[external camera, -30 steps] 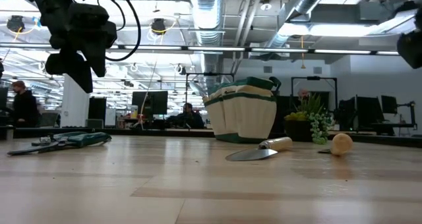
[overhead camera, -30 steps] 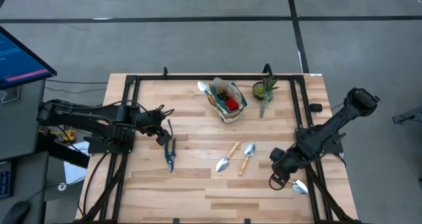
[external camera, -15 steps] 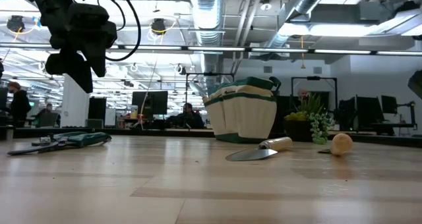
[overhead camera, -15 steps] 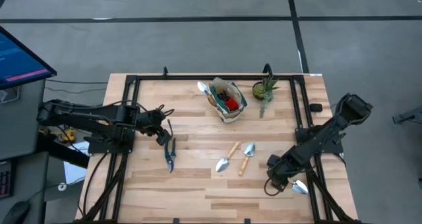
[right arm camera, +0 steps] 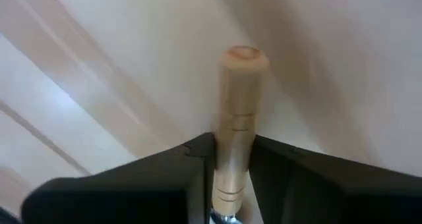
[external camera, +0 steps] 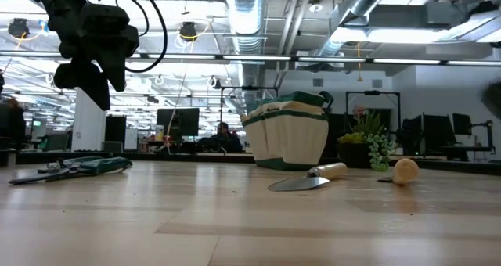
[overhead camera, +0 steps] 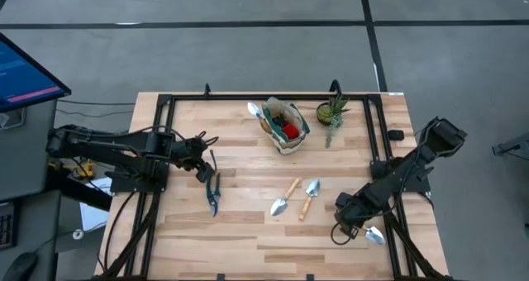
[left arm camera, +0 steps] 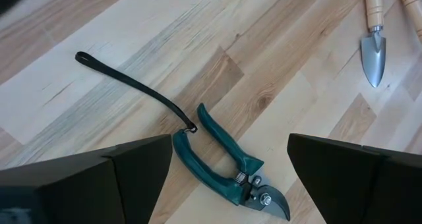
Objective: Pick & Place Garden tools in Gardening bag
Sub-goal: Put the brown trowel into the brown gardening bag
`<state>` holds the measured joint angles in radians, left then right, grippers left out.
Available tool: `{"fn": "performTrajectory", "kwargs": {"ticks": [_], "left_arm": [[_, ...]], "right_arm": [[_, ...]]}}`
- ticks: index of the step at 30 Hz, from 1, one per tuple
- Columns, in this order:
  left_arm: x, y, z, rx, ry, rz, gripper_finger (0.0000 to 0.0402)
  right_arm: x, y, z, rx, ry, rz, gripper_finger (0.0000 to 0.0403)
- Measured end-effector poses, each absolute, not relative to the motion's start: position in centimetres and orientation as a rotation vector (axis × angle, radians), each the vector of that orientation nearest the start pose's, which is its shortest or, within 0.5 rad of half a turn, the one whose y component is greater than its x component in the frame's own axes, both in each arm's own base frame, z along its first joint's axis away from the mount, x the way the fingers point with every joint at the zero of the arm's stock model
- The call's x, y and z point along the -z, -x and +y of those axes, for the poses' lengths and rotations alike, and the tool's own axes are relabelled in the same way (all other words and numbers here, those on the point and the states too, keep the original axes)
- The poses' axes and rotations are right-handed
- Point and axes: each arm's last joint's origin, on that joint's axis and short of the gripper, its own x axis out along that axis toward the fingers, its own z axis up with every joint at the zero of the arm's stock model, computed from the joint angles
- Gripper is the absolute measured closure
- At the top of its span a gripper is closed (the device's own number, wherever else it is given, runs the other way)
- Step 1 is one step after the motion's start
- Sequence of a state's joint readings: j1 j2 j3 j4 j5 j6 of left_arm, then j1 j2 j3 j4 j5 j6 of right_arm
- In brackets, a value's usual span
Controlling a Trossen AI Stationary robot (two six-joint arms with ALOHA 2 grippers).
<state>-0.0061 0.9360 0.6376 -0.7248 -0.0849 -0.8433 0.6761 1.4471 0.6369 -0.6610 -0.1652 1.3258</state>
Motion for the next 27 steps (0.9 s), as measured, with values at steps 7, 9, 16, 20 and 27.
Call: {"fn": "performTrajectory", "kwargs": {"ticks": [7, 9, 16, 20, 27], "left_arm": [[-21.9, -16.6, 0.1, -0.494, 0.722, 0.927, 0.0108], [-21.9, -16.6, 0.1, -0.494, 0.722, 0.927, 0.0108], [-21.9, -16.6, 0.1, -0.494, 0.721, 0.926, 0.0108], [-21.9, -16.6, 0.2, -0.497, 0.72, 0.925, 0.0108], [-21.9, -16.6, 0.2, -0.497, 0.72, 0.925, 0.0108]], "right_arm": [[-17.0, -17.9, 10.1, 0.418, -0.708, 1.2, 0.0344], [-18.6, -18.6, 8.4, 0.452, -0.681, 1.062, 0.0344], [-24.4, -20.9, 1.4, 0.526, -0.444, 0.777, 0.0344], [-27.6, -21.6, -3.2, 0.592, -0.263, 0.717, 0.0344], [-31.2, -21.2, -9.6, 0.715, -0.081, 0.665, 0.0344]]}}
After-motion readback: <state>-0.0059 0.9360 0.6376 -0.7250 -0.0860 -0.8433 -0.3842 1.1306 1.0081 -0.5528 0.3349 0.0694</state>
